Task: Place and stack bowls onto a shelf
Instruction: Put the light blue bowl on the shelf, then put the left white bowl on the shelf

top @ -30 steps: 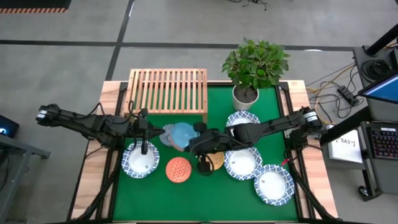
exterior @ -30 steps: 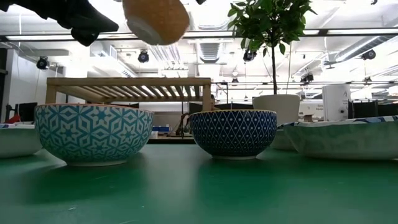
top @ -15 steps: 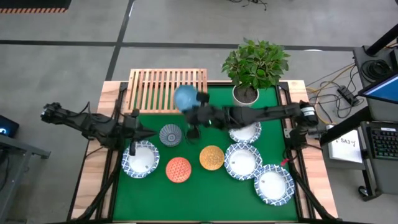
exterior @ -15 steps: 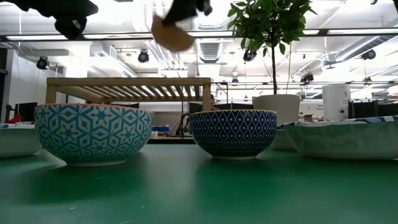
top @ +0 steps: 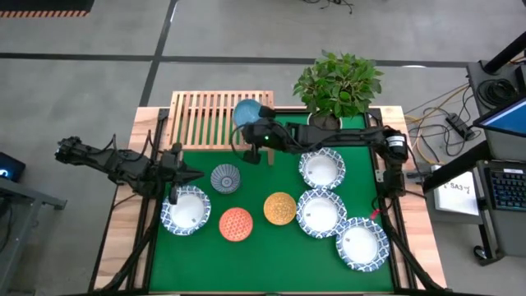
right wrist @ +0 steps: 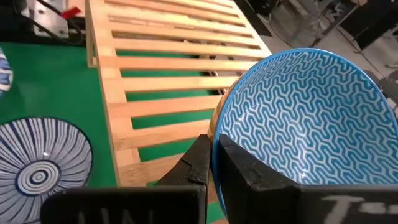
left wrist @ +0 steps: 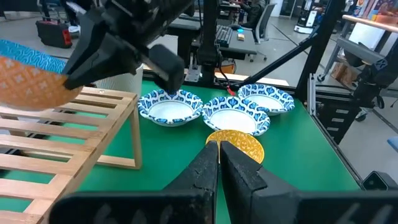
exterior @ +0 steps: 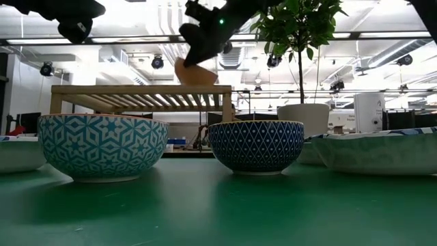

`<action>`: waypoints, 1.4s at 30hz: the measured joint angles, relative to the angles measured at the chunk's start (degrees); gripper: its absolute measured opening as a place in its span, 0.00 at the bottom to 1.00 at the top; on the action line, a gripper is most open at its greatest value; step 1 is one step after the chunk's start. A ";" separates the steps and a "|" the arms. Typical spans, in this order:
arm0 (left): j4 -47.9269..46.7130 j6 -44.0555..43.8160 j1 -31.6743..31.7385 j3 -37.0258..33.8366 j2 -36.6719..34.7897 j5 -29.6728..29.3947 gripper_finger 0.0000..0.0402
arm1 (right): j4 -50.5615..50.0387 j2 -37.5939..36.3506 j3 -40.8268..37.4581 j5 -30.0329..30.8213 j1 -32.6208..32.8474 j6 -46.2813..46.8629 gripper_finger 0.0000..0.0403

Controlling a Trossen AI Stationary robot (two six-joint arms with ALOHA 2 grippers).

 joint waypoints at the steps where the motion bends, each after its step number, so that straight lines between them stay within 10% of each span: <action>1: -0.02 0.00 0.00 0.00 0.04 0.00 0.00 | -0.01 0.28 0.00 -0.10 -0.06 -0.02 0.03; 14: 0.00 0.00 0.00 0.00 0.07 0.00 0.00 | 1.10 1.86 0.04 -0.08 -0.50 -3.01 0.05; 31: 0.00 0.00 0.00 -0.04 0.83 0.00 0.00 | 3.08 0.86 0.04 0.05 -0.21 -2.54 0.44; 42: 0.59 -7.76 -0.01 -0.63 3.88 0.00 0.00 | -14.19 -8.70 0.04 -7.07 5.02 1.34 0.42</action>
